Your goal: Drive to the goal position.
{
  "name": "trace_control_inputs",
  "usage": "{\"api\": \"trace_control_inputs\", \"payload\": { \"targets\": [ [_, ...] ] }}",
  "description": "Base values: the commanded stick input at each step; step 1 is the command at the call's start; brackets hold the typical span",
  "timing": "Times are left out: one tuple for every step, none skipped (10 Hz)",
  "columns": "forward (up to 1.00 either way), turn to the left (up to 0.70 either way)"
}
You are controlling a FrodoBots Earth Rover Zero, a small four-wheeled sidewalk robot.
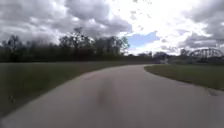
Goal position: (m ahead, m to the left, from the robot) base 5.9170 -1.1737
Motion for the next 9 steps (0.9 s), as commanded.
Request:
{"api": "trace_control_inputs", "payload": {
  "targets": [
    [1.00, 0.00],
    [1.00, 0.00],
    [1.00, 0.00],
    [1.00, 0.00],
    [1.00, 0.00],
    [1.00, 0.00],
    [1.00, 0.00],
    [1.00, 0.00],
    [1.00, 0.00]
  ]
}}
